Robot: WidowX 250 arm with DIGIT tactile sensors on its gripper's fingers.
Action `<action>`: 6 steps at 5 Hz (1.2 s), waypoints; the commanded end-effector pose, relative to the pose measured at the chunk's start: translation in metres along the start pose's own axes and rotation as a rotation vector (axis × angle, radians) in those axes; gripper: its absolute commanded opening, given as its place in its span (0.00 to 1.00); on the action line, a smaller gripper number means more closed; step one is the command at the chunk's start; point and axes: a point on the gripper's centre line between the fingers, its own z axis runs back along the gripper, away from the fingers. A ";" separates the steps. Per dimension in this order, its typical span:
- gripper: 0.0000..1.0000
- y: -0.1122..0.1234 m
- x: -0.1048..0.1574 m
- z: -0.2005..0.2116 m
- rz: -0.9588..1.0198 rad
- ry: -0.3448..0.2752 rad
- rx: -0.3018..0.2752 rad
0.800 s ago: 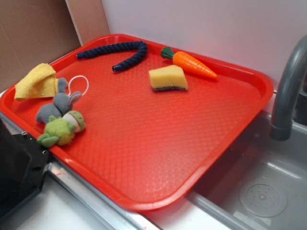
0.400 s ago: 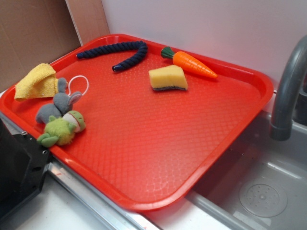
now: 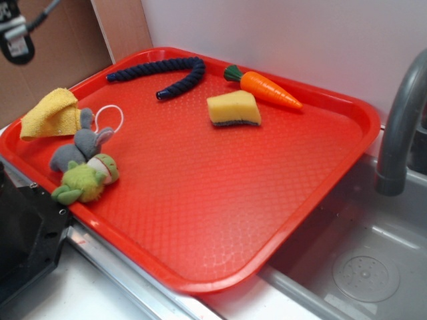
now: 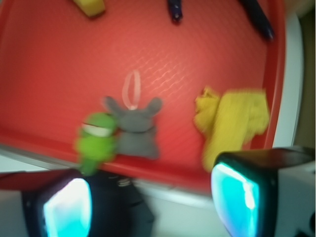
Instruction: Grab the yellow cloth.
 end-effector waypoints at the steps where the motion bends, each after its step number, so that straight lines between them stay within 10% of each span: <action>1: 1.00 0.005 0.004 0.005 -0.001 -0.021 0.027; 3: 1.00 0.046 -0.002 -0.033 -0.123 0.059 0.074; 4: 1.00 0.066 0.000 -0.048 -0.158 0.059 0.202; 6: 1.00 0.084 0.012 -0.101 -0.236 0.091 0.141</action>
